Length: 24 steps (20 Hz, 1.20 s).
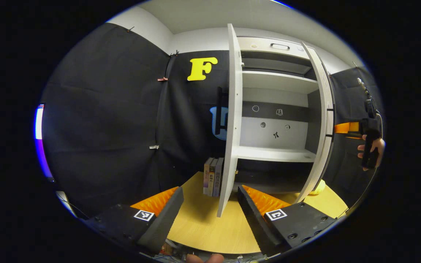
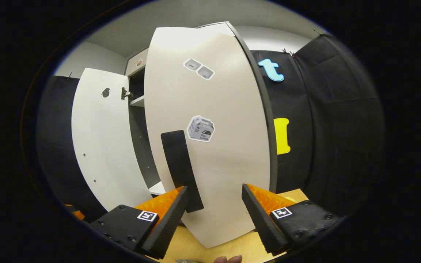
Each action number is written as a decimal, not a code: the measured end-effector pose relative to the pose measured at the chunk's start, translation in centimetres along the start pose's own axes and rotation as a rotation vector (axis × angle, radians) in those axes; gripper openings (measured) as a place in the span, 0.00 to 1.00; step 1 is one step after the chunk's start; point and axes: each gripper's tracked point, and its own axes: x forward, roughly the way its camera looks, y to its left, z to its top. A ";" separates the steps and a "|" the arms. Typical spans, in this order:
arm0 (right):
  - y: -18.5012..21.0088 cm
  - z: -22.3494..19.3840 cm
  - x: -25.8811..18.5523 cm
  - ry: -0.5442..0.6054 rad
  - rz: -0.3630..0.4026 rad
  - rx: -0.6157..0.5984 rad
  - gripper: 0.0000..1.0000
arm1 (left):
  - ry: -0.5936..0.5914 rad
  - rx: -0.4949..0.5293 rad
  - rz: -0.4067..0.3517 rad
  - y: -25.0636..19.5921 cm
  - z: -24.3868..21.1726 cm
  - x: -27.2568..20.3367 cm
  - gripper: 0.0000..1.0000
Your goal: Grasp the bottle in the cabinet with the left hand and place it on the coaster, then close the right door with the right hand and the left door with the left hand.
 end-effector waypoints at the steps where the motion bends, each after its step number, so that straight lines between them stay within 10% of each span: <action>1: 0.2 -0.1 0.4 -0.002 0.001 0.000 0.97 | 0.002 -0.005 0.009 0.7 0.0 0.1 0.95; 14: 1.1 -0.1 2.5 -0.010 -0.037 -0.054 0.97 | -0.036 0.049 0.018 7.3 5.0 1.2 0.95; 24: 0.1 0.1 -2.1 0.007 -0.040 -0.063 0.97 | -0.063 0.140 -0.063 6.5 11.2 13.3 0.94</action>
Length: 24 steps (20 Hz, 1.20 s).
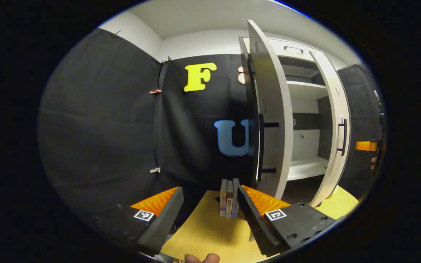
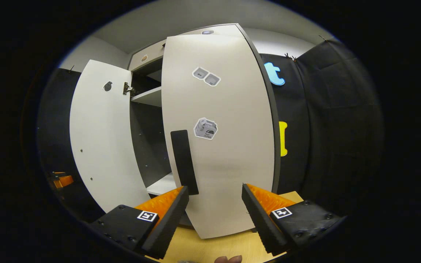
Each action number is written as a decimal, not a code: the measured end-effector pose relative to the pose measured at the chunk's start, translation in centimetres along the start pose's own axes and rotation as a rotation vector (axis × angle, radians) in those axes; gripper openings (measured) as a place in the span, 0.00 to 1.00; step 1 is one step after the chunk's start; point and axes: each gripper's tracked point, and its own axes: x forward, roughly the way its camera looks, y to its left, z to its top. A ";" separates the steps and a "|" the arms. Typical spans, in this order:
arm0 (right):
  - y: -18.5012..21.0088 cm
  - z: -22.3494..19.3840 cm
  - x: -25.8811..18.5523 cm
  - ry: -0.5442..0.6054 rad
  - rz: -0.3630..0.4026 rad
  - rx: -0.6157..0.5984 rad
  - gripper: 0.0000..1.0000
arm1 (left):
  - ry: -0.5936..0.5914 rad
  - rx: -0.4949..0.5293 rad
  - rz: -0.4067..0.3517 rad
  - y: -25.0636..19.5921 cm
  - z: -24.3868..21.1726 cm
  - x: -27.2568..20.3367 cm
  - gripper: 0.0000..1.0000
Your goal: Grasp the bottle in the cabinet with the left hand and place it on the coaster, then close the right door with the right hand and the left door with the left hand.
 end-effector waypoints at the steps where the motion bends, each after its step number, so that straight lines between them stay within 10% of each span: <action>1: -0.3 0.1 -0.5 0.000 -0.004 -0.009 0.97 | 0.004 -0.002 -0.007 -0.2 0.0 1.2 0.95; 24: -2.5 1.7 -7.0 -0.032 -0.046 0.003 0.97 | 0.000 -0.021 -0.102 -8.4 1.0 3.9 0.92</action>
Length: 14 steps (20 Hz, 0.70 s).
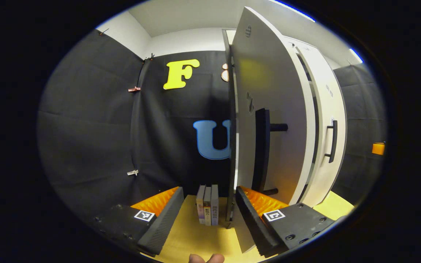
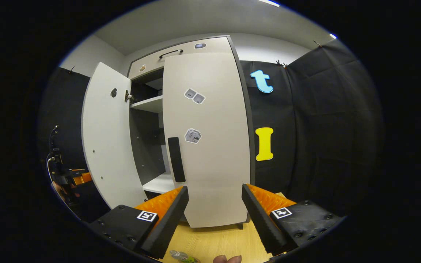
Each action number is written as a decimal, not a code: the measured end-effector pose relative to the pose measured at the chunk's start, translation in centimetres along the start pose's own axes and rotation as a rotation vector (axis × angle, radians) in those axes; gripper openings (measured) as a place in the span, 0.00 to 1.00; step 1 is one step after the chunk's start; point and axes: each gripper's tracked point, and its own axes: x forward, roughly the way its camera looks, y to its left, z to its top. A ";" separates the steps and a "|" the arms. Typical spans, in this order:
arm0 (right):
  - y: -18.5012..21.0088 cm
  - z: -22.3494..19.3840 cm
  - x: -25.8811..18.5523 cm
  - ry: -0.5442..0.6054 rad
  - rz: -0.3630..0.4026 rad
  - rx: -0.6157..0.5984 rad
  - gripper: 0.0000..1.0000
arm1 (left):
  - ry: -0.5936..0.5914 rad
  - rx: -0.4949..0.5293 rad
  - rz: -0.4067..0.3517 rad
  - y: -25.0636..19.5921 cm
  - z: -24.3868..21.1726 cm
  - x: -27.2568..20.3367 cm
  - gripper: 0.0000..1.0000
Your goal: Grasp the bottle in the cabinet with the left hand and place it on the coaster, then close the right door with the right hand and the left door with the left hand.
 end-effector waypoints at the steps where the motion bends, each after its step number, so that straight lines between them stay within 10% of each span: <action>1: 0.0 0.2 -0.2 -0.003 0.004 -0.006 0.97 | -0.001 -0.003 -0.008 -0.7 0.0 -0.1 0.92; 14: -1.4 0.5 -2.1 -0.013 -0.006 0.014 0.98 | -0.033 -0.026 -0.168 -11.7 2.7 2.5 0.90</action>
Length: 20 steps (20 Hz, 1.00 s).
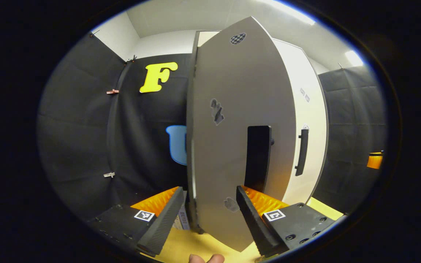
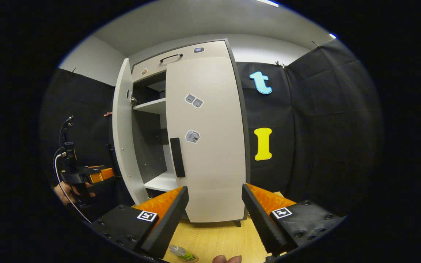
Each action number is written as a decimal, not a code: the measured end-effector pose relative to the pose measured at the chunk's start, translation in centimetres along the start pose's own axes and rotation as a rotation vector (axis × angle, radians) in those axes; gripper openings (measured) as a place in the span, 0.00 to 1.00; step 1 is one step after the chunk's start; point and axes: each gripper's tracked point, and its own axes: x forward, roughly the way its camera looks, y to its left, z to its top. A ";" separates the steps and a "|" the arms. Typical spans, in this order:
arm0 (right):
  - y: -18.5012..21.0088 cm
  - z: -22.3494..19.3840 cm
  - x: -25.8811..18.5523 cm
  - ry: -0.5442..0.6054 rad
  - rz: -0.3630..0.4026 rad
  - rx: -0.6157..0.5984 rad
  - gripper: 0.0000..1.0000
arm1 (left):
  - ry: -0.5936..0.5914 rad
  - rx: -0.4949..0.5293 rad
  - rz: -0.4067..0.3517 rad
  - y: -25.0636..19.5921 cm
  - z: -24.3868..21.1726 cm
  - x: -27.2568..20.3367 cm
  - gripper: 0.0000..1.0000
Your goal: Grasp the bottle in the cabinet with the left hand and place it on the coaster, then close the right door with the right hand and the left door with the left hand.
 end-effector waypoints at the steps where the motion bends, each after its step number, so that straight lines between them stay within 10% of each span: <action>1: -0.2 -0.1 -0.1 0.000 -0.006 0.003 0.97 | -0.004 0.005 -0.018 -1.1 0.2 0.4 0.93; 20: -1.3 -0.6 0.1 0.021 -0.030 -0.014 0.98 | 0.003 0.048 -0.009 -7.7 0.3 7.1 0.92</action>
